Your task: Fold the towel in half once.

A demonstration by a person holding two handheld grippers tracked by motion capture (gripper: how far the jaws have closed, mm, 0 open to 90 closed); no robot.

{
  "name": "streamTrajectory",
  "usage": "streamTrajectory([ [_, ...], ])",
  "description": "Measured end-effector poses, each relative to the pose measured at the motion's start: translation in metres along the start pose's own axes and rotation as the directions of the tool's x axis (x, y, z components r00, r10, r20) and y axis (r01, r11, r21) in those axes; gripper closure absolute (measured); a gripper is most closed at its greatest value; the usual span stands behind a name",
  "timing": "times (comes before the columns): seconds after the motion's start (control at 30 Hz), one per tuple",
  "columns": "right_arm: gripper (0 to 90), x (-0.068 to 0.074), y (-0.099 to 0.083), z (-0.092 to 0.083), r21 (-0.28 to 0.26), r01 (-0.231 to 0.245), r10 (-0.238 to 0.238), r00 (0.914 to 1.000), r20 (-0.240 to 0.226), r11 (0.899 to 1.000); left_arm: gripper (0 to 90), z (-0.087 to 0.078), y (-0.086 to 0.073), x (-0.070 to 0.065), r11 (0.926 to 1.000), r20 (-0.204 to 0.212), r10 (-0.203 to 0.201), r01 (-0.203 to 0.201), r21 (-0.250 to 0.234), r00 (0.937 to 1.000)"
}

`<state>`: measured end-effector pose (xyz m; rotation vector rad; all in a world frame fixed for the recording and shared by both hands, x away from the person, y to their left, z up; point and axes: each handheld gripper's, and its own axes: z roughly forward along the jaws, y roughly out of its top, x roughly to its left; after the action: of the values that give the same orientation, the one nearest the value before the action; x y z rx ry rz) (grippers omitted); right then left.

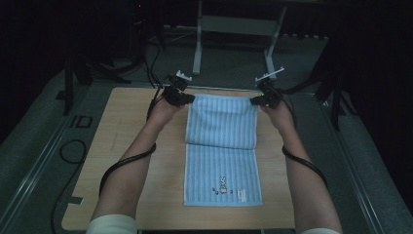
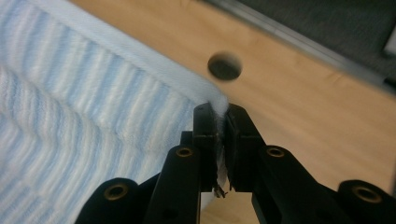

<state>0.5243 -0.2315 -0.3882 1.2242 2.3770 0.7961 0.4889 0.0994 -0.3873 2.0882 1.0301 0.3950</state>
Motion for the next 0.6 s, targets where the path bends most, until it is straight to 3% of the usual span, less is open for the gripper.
streamTrajectory([
  [0.07, 83.3, -0.002, 0.007, -0.011, -0.025, 0.013, -0.013, 0.9999, 0.003, 1.0, 88.0, -0.01, 0.005, -0.002, 0.9994, -0.017, 0.021, -0.022, -0.028, 0.9996],
  [0.17, 83.2, -0.001, 0.014, -0.03, -0.067, 0.025, -0.025, 0.9997, -0.001, 0.997, 88.0, -0.023, 0.006, -0.006, 0.9979, 0.002, 0.032, -0.032, -0.057, 0.9995],
  [0.3, 83.1, 0.005, 0.008, -0.049, -0.102, 0.067, -0.068, 0.9977, -0.003, 0.993, 88.0, -0.037, -0.003, -0.011, 0.9947, 0.047, 0.052, -0.048, -0.091, 0.9975],
  [0.37, 83.2, 0.009, -0.001, -0.058, -0.126, 0.075, -0.078, 0.9967, -0.021, 0.989, 88.0, -0.045, -0.014, -0.018, 0.9929, 0.085, 0.059, -0.049, -0.108, 0.9947],
  [0.43, 83.2, 0.016, -0.014, -0.065, -0.148, 0.096, -0.1, 0.9947, -0.023, 0.984, 88.0, -0.049, -0.025, -0.026, 0.9913, 0.096, 0.089, -0.079, -0.106, 0.9914],
  [0.6, 83.2, 0.037, -0.062, -0.076, -0.183, 0.137, -0.151, 0.9866, -0.063, 0.973, 88.0, -0.058, -0.063, -0.045, 0.9897, 0.167, 0.116, -0.1, -0.103, 0.979],
])
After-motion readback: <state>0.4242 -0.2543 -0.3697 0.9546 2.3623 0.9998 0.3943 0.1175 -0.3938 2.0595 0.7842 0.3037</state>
